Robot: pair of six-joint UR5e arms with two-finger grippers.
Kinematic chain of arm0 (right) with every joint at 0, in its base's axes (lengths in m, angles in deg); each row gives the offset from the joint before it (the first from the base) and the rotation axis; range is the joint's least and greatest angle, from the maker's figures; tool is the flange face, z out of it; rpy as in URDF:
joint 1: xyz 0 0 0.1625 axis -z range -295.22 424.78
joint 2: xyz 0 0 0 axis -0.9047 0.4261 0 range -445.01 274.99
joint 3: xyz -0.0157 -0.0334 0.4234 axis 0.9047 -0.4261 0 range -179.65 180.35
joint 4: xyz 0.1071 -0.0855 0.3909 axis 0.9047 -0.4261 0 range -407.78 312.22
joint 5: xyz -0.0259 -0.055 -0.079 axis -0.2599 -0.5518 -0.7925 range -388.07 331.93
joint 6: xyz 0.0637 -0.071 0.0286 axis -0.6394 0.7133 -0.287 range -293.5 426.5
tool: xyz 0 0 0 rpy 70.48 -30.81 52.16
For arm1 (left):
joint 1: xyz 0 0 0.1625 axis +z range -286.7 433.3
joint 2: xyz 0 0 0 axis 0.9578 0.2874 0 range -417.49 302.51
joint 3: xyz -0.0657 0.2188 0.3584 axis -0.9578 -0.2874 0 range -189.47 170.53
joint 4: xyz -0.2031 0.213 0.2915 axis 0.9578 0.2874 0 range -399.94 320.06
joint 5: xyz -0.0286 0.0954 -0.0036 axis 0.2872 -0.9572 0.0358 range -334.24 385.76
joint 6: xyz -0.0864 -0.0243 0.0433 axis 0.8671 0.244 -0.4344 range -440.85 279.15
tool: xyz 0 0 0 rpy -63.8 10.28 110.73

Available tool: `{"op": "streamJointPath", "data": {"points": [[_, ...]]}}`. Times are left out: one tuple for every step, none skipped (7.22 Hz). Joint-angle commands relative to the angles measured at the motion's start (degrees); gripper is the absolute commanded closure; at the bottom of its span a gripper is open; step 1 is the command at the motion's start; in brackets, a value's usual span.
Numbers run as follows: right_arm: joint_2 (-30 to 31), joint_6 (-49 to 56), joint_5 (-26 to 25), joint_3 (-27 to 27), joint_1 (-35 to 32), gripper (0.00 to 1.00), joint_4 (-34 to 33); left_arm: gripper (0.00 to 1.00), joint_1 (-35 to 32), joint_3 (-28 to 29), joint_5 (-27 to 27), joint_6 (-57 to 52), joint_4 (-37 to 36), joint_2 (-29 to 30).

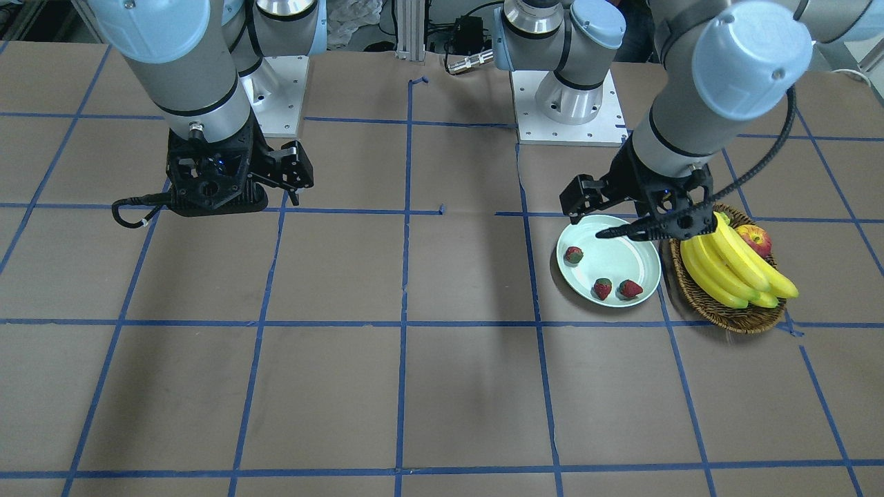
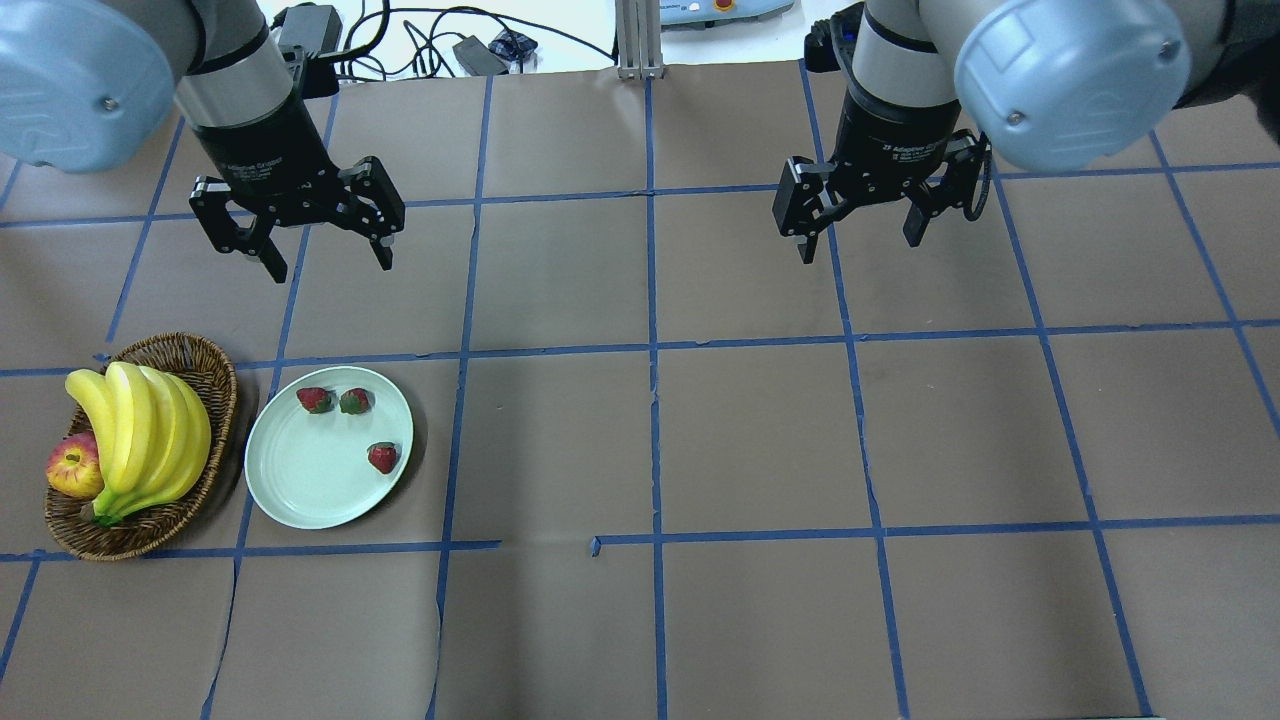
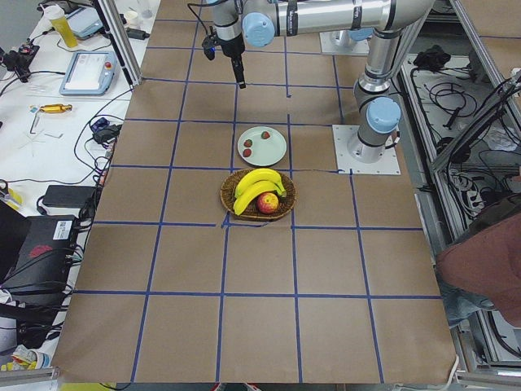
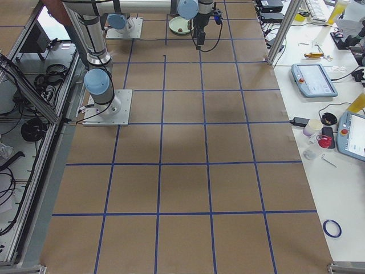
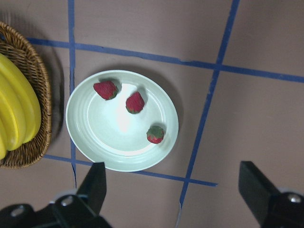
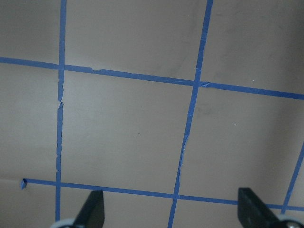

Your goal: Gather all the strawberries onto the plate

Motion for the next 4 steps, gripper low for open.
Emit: {"op": "streamJointPath", "data": {"points": [[0.1,-0.2,0.1,-0.9,0.0,0.0,0.7,0.0,-4.1,1.4,1.5,0.0,2.2,-0.7],[0.1,-0.1,0.0,-0.9,0.0,0.0,0.7,0.0,-4.0,1.1,1.5,0.0,2.2,-0.7],[0.1,-0.1,0.0,-1.0,0.1,0.0,0.8,0.0,-3.7,1.1,1.7,0.0,1.8,-0.7],[0.2,-0.1,-0.1,-1.2,0.1,0.0,1.1,0.0,-3.5,0.8,1.5,0.0,1.6,-0.3]]}}
